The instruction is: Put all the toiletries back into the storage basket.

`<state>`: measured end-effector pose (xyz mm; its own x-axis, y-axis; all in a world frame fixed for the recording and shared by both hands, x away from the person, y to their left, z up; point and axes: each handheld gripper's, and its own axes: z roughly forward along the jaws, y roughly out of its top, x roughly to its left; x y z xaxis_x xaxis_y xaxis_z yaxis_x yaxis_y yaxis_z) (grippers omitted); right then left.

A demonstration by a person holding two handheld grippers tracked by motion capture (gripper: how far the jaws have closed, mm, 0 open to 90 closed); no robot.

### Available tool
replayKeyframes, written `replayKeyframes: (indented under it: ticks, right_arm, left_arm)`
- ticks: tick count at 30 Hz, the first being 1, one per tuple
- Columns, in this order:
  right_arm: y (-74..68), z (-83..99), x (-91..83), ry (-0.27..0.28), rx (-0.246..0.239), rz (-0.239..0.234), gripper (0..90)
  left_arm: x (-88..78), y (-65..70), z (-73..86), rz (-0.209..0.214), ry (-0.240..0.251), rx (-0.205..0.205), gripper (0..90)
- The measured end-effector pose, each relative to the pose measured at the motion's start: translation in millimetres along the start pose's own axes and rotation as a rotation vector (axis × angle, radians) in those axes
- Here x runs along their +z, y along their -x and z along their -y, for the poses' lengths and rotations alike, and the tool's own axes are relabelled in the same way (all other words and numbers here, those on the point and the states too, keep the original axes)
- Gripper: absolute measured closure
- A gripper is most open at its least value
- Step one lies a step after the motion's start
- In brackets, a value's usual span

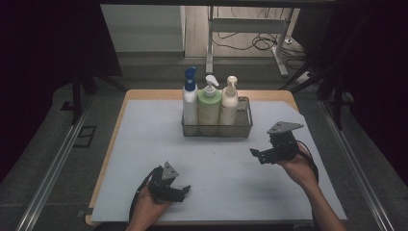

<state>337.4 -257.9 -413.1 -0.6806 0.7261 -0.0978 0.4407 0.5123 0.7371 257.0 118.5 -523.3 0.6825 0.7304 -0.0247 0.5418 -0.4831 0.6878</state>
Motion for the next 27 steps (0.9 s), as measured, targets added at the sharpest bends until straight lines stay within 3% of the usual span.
replayKeyframes:
  ticks: [12,27]
  right_arm:
    - [0.4,23.3,-13.2,-0.015,0.022,0.011,0.0]
    - [0.0,59.6,-16.5,-0.031,0.052,0.031,0.0]
  left_arm:
    - [0.1,0.3,0.1,0.0,0.001,-0.002,12.4]
    - [0.0,0.4,0.1,-0.002,0.0,-0.002,12.4]
